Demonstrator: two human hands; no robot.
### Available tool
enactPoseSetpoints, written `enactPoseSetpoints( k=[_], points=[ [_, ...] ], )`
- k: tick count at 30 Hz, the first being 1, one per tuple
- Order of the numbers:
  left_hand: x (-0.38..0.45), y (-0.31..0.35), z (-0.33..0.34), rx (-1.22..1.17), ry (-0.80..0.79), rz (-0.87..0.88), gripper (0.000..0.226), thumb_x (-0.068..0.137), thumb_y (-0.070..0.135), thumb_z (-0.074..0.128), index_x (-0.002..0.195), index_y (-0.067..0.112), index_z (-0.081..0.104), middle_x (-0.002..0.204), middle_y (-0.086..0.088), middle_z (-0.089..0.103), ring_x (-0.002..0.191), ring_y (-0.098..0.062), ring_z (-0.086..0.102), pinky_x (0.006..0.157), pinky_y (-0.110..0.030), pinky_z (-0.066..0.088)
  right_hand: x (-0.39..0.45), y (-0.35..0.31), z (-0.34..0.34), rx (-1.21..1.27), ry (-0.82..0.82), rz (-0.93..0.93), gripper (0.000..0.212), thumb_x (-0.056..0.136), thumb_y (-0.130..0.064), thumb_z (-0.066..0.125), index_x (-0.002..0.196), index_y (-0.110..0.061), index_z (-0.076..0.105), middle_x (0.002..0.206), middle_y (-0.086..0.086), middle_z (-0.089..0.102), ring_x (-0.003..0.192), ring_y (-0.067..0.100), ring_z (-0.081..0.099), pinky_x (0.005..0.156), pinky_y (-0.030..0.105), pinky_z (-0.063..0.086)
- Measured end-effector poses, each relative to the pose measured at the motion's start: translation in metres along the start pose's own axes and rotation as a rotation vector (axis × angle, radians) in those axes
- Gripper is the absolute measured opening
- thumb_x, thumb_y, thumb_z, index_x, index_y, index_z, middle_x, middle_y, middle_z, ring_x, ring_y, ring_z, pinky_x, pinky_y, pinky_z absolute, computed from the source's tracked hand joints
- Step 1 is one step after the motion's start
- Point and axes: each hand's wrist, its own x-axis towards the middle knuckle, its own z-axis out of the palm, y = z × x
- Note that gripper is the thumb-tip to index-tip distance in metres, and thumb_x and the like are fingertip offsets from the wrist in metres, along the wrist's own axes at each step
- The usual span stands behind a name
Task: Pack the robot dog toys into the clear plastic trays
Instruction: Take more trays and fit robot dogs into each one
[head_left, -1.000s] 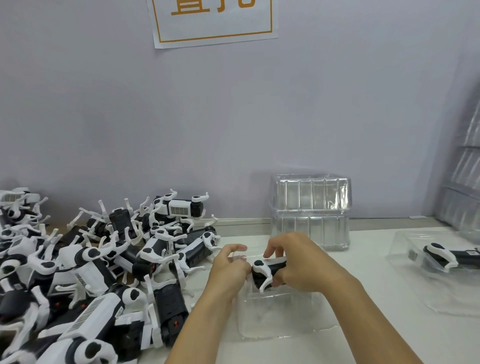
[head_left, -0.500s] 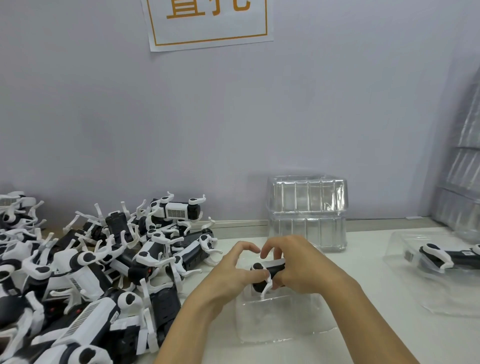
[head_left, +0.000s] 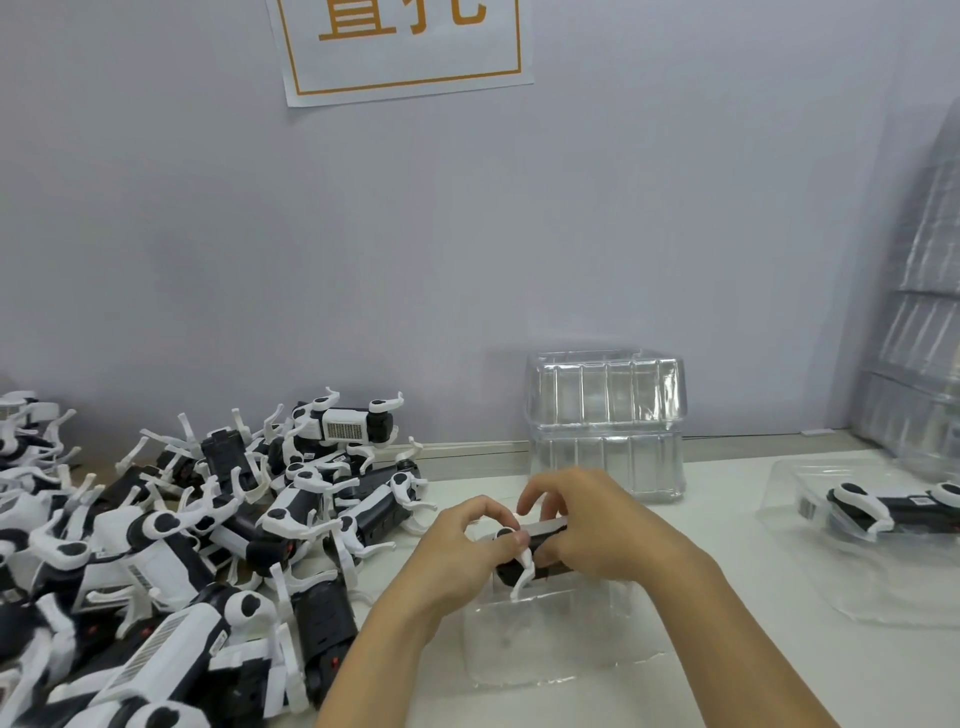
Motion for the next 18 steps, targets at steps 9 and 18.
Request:
enactPoseSetpoints(
  k=[9, 18],
  points=[
    [0.002, -0.004, 0.001, 0.015, 0.034, -0.003, 0.005, 0.089, 0.028, 0.071, 0.091, 0.024, 0.068, 0.09, 0.022, 0.056, 0.068, 0.011, 0.052, 0.05, 0.002, 0.034, -0.027, 0.029, -0.054, 0.088, -0.051, 0.184, 0.038, 0.061, -0.05, 0.09, 0.094, -0.046, 0.072, 0.104, -0.02, 0.062, 0.098, -0.002, 0.056, 0.071, 0.02, 0.044],
    [-0.001, 0.0, -0.001, 0.057, -0.016, -0.023, 0.005, 0.089, 0.032, 0.071, 0.089, 0.031, 0.066, 0.102, 0.019, 0.052, 0.08, -0.006, 0.057, 0.063, -0.018, 0.041, -0.019, 0.023, -0.04, 0.028, 0.036, 0.204, 0.031, 0.066, -0.023, 0.091, 0.087, -0.036, 0.072, 0.094, -0.012, 0.061, 0.087, 0.003, 0.058, 0.062, 0.017, 0.041]
  ],
)
